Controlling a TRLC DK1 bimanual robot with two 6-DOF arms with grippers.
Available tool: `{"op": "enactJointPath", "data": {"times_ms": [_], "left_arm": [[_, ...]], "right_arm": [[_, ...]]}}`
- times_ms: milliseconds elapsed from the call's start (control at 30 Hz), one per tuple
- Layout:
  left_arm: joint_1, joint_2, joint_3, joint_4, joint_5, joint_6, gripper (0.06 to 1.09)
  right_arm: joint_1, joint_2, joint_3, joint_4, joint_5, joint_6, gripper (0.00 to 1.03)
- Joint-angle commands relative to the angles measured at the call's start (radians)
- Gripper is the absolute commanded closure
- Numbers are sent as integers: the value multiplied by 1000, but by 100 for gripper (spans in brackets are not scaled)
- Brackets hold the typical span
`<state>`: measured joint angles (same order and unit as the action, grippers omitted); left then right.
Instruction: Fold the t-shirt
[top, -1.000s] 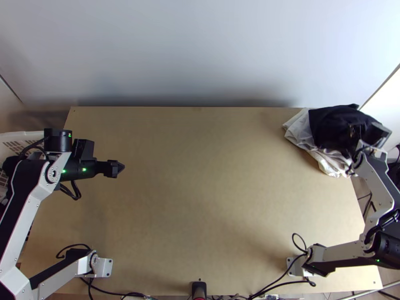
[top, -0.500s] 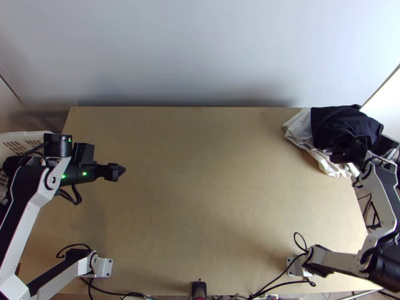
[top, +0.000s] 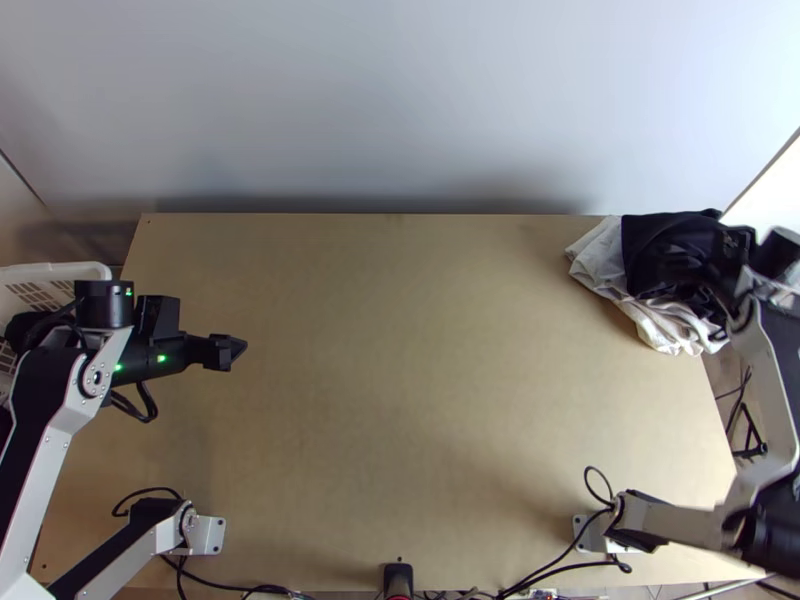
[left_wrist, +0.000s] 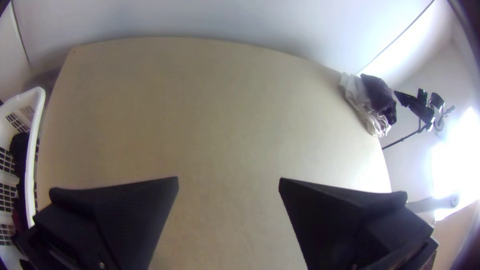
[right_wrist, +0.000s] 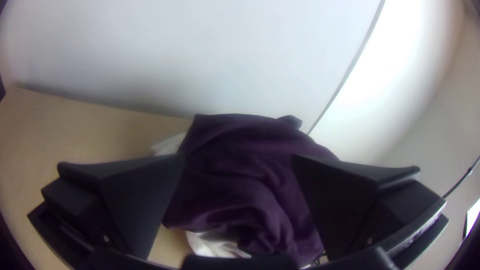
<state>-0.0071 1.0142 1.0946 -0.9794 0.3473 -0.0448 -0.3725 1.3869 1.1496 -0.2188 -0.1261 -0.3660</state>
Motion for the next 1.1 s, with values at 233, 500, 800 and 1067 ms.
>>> {"op": "enactJointPath", "data": {"times_ms": [233, 500, 800, 1067], "left_arm": [[1, -200, -71, -99, -1, -64, 11], [18, -279, -88, -100, -25, -36, 11], [18, -322, -111, -65, -36, -33, 11], [19, -384, -110, 19, -70, -32, 11]], "right_arm": [[-22, 417, 81, 55, 2, 65, 4], [-29, 389, 38, 61, 2, 62, 4], [-22, 110, 9, 59, -1, 107, 4], [49, -118, 52, -31, -1, 130, 4]]}}
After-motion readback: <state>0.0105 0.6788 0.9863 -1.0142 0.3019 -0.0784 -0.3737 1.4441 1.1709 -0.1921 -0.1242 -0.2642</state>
